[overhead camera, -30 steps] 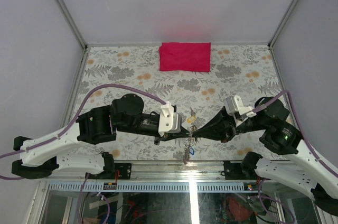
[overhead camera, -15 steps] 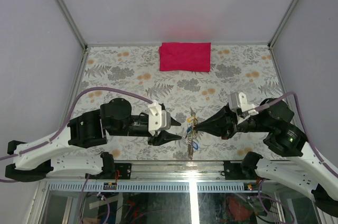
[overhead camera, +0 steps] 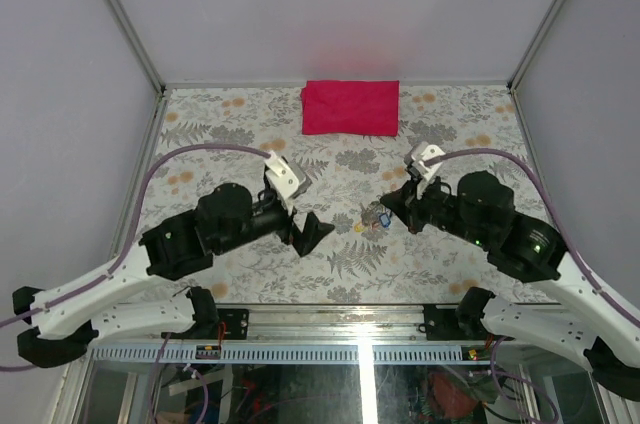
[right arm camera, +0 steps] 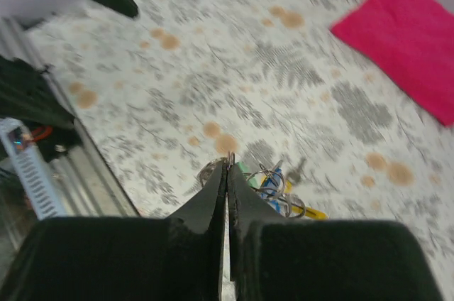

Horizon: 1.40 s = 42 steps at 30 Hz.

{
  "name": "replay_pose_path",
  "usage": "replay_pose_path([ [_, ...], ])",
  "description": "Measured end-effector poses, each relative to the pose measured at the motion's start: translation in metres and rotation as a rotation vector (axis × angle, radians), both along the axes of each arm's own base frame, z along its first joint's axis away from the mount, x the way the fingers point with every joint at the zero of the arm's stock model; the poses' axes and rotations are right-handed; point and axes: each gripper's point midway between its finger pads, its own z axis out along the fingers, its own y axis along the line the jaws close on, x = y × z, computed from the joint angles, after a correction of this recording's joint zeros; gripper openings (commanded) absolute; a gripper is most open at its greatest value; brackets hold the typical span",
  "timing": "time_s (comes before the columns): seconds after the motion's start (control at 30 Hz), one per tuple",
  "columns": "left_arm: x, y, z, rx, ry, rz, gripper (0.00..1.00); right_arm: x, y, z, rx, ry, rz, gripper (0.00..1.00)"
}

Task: Put the keys on the keyring

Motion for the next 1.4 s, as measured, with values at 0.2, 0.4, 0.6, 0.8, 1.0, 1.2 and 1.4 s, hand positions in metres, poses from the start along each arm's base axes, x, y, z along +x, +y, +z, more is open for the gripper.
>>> replay_pose_path([
  [0.2, 0.060, 0.023, -0.041, 0.029, 0.109, 0.195, 1.00, 0.026, -0.020, -0.049, -0.203, 0.103, -0.192, 0.00],
  [0.4, 0.093, 0.030, -0.070, 0.049, 0.217, 0.301, 1.00, 0.039, -0.052, -0.083, -0.331, 0.199, -0.358, 0.00],
  [0.6, 0.104, 0.034, -0.082, 0.058, 0.269, 0.356, 1.00, 0.070, -0.103, -0.131, -0.381, 0.394, -0.574, 0.01],
  [0.8, 0.109, 0.040, -0.089, 0.050, 0.302, 0.416, 1.00, 0.095, -0.128, -0.181, -0.398, 0.549, -0.676, 0.03],
  [1.0, 0.111, 0.043, -0.099, 0.043, 0.352, 0.470, 1.00, 0.140, -0.150, -0.194, -0.323, 0.542, -0.789, 0.16],
  [1.2, 0.114, 0.047, -0.121, 0.057, 0.433, 0.511, 1.00, 0.165, -0.163, -0.210, -0.242, 0.561, -0.844, 0.53],
  [1.4, 0.130, 0.073, -0.144, 0.035, 0.545, 0.586, 1.00, 0.172, -0.150, -0.196, -0.123, 0.524, -0.809, 0.74],
])
